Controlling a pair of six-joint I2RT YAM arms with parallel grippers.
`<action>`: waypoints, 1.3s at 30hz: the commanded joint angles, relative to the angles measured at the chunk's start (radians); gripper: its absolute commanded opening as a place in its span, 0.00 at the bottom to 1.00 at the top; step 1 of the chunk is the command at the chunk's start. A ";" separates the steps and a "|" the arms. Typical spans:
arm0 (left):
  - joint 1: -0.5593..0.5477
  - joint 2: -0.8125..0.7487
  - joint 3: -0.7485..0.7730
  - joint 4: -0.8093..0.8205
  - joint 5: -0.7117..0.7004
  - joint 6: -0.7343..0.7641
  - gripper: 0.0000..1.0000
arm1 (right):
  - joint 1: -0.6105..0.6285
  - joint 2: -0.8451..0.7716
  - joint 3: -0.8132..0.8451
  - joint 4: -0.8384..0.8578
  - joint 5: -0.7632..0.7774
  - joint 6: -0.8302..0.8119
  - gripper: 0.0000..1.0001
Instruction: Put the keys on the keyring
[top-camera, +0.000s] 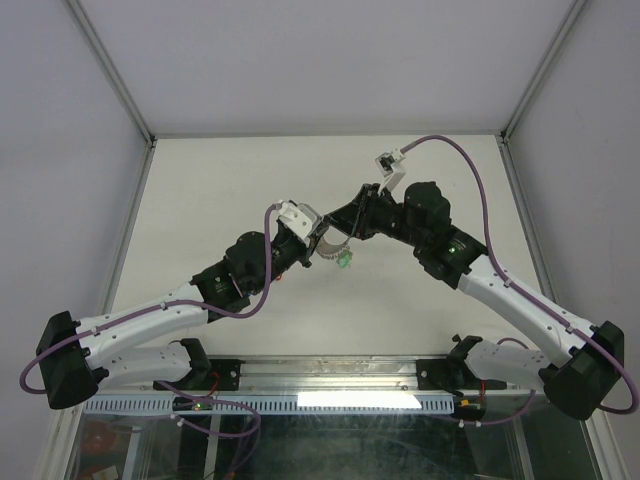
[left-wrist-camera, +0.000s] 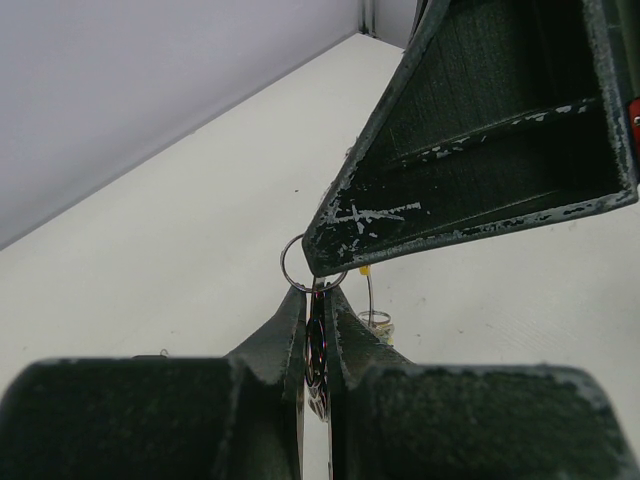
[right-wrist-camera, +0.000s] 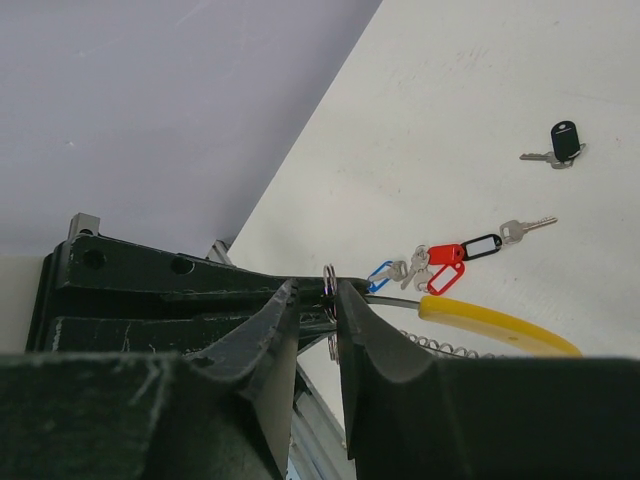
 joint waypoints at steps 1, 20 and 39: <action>0.004 -0.024 0.039 0.061 0.008 0.007 0.00 | -0.002 -0.003 0.030 0.040 -0.010 -0.006 0.24; 0.004 -0.021 0.039 0.057 0.005 0.004 0.00 | 0.002 0.027 0.042 0.013 -0.035 -0.047 0.17; 0.004 -0.029 0.040 0.057 0.017 0.003 0.00 | 0.021 0.030 0.036 0.023 -0.008 -0.198 0.00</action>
